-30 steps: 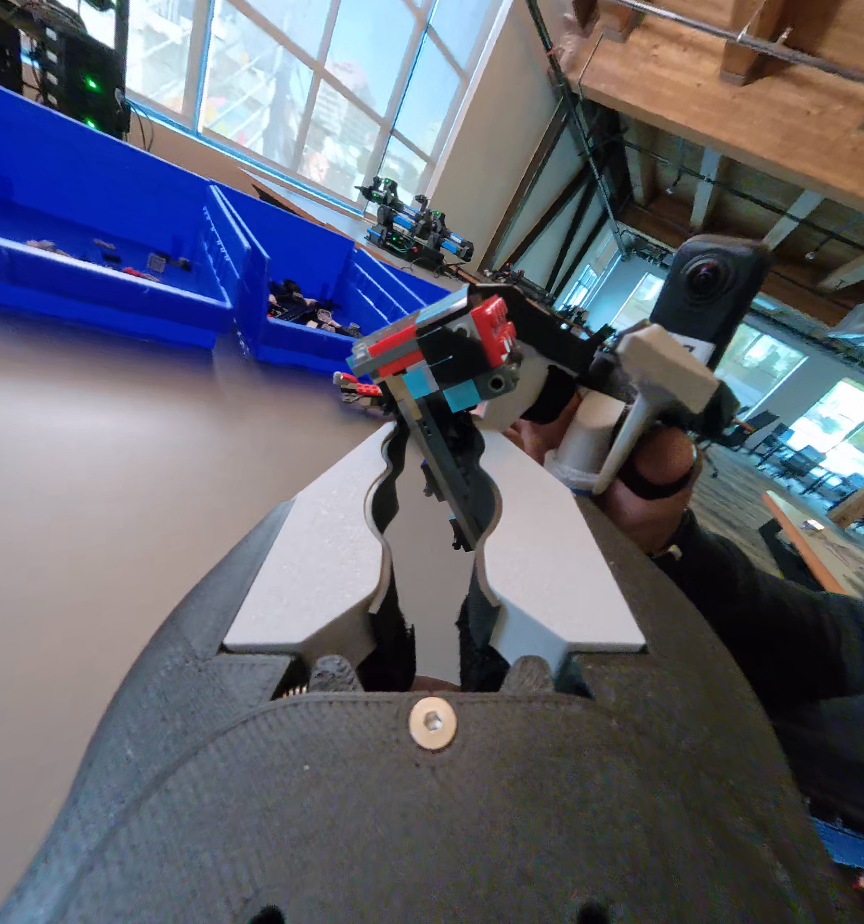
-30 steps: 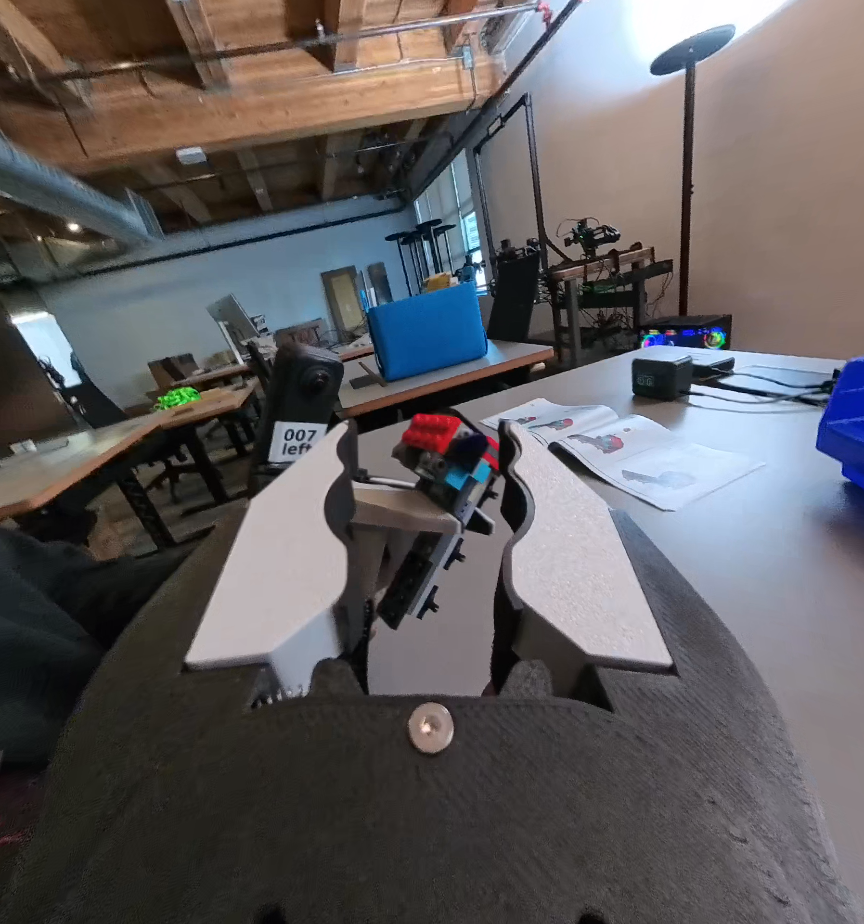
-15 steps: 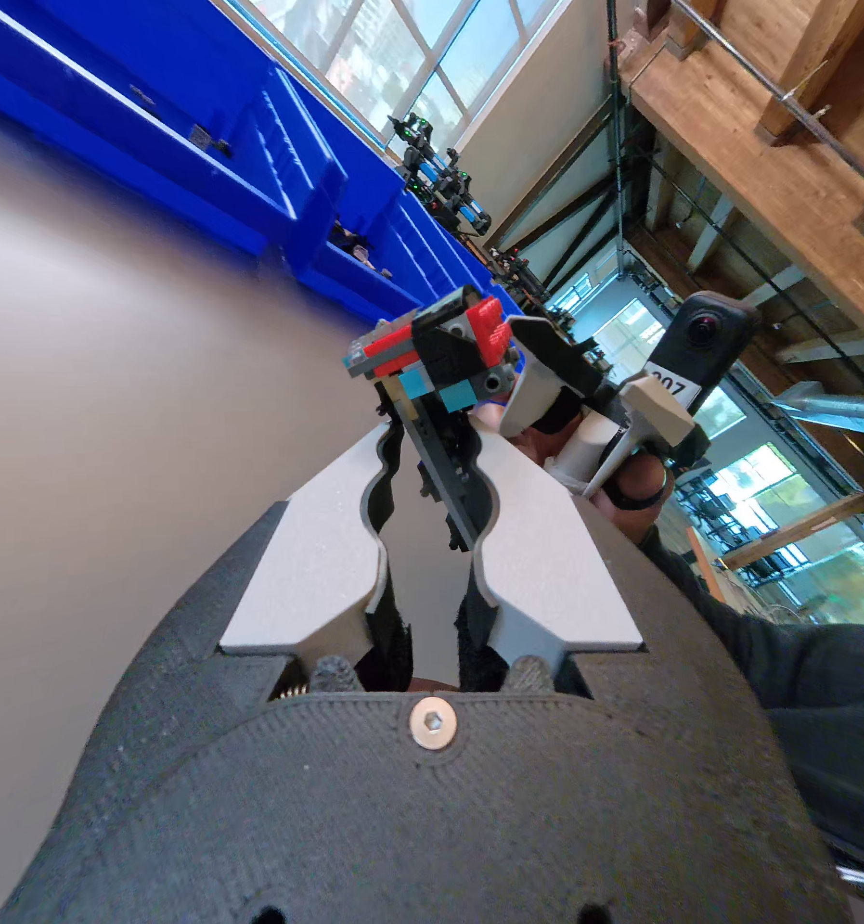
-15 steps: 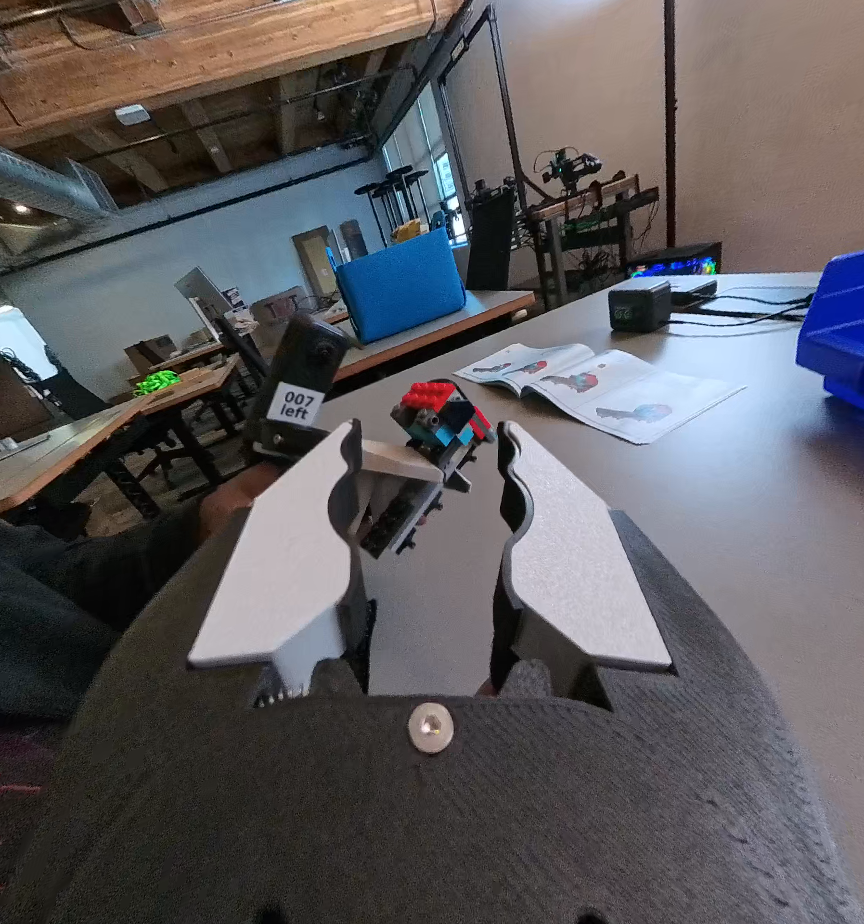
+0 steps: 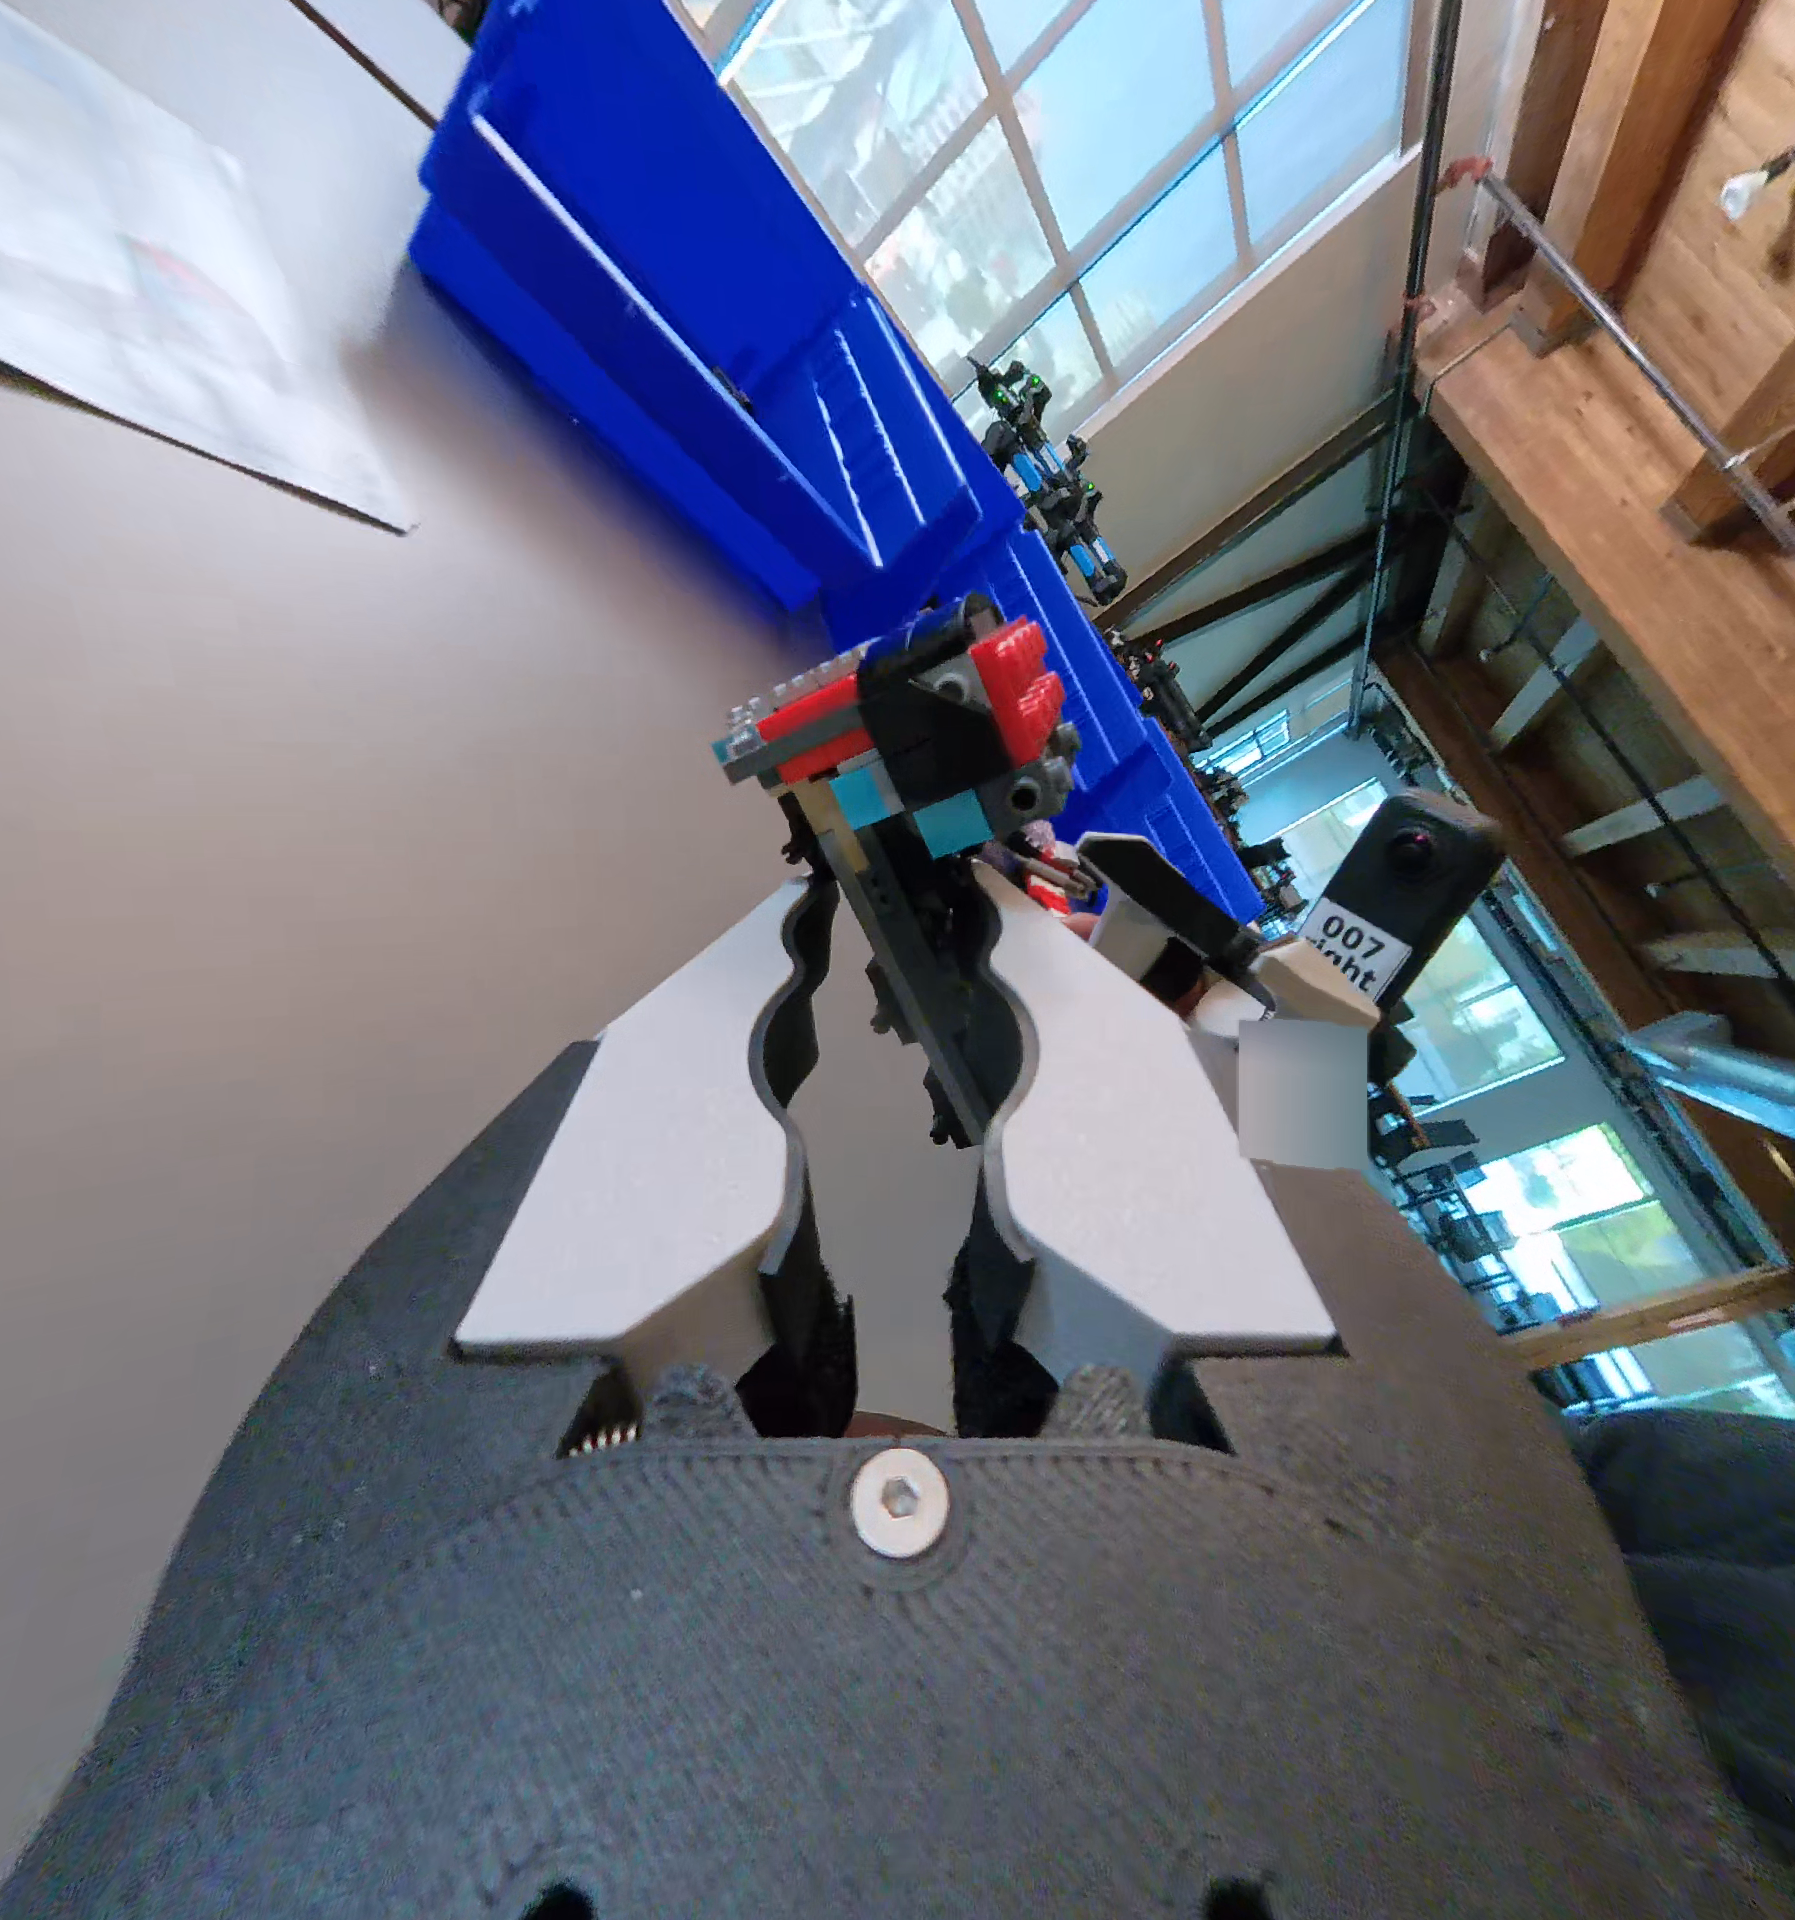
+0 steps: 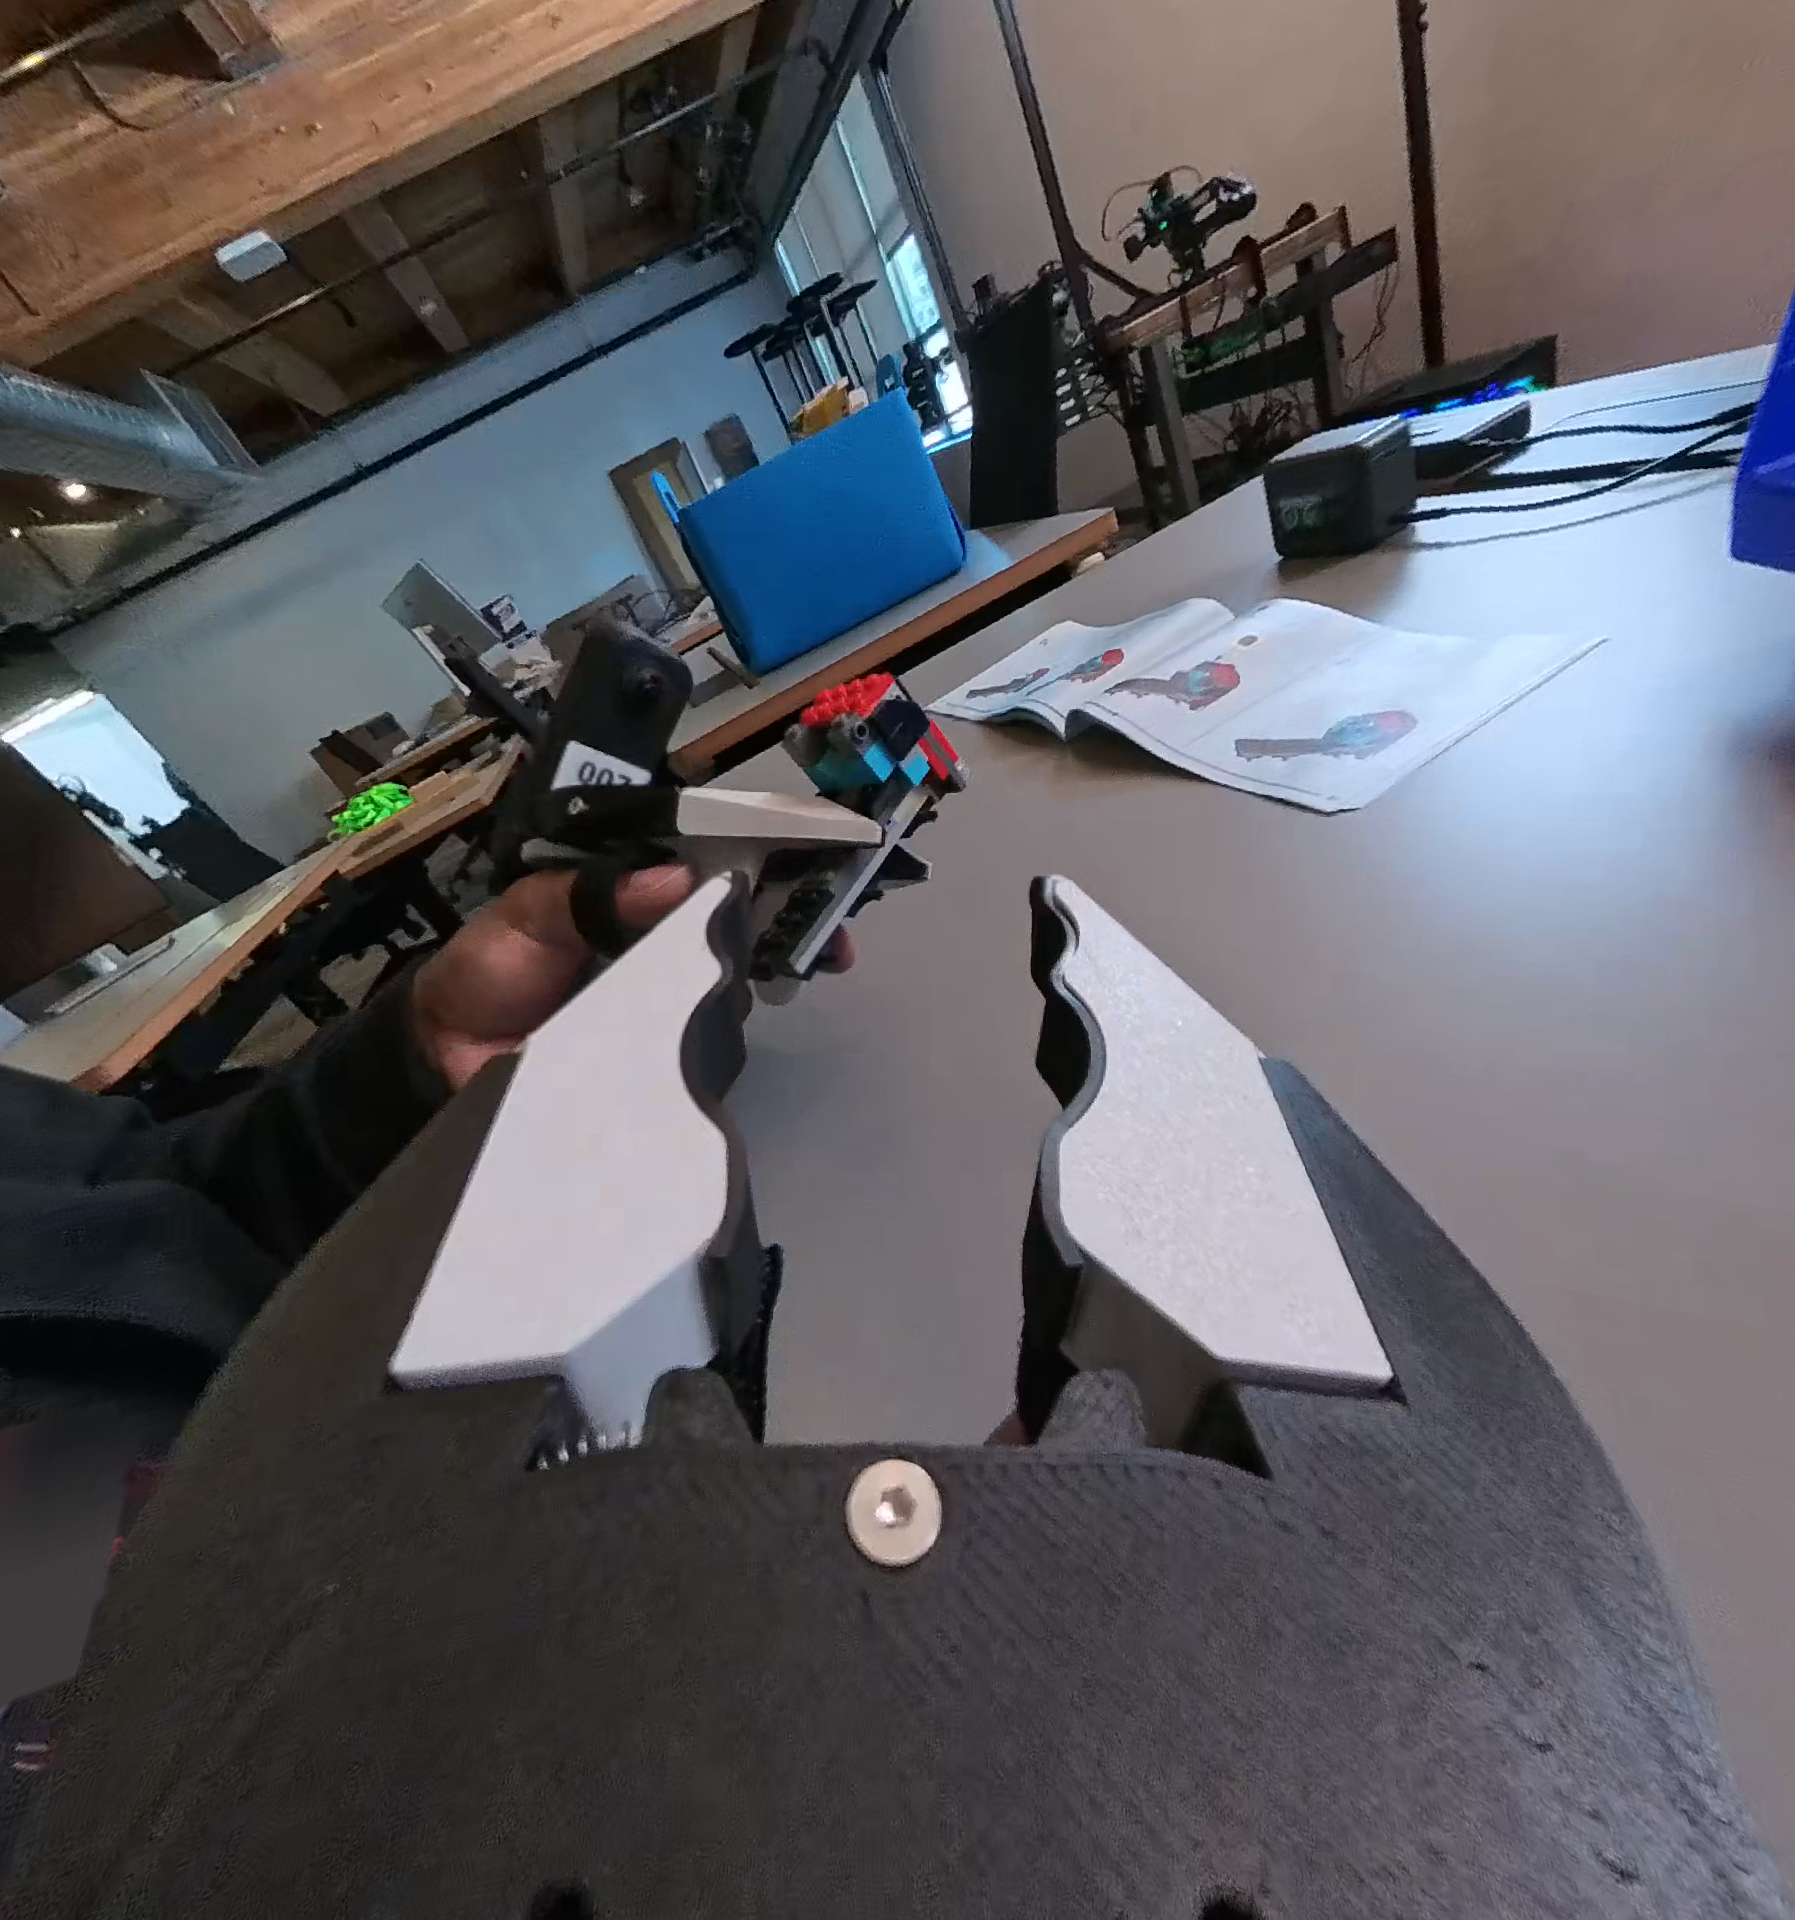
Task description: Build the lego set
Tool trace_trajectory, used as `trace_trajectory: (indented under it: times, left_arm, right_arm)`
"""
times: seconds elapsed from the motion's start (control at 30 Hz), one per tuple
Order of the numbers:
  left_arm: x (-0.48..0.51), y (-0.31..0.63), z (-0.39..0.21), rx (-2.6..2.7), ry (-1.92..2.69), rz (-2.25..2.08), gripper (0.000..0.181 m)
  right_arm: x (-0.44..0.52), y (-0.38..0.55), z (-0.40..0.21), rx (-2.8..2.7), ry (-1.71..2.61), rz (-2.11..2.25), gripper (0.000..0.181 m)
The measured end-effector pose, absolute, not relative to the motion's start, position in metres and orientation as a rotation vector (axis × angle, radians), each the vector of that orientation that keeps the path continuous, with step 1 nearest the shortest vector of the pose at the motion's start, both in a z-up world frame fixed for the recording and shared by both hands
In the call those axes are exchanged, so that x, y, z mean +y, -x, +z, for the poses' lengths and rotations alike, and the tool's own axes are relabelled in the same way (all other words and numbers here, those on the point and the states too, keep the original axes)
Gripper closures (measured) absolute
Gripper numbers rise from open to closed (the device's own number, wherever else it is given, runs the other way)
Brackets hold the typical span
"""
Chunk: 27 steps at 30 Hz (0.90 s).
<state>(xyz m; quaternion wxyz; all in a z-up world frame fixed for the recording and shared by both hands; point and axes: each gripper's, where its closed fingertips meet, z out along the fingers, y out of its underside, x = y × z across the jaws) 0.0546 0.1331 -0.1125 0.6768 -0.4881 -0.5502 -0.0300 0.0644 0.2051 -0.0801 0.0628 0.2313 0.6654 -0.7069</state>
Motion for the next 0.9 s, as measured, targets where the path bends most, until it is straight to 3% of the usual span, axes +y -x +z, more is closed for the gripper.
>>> trace_trajectory:
  times: [0.9]
  left_arm:
    - [0.132,-0.039,-0.127,-1.329,0.939,-0.43,0.157]
  right_arm:
    - [0.199,-0.045,-0.099,1.87,-0.848,-1.894,0.128]
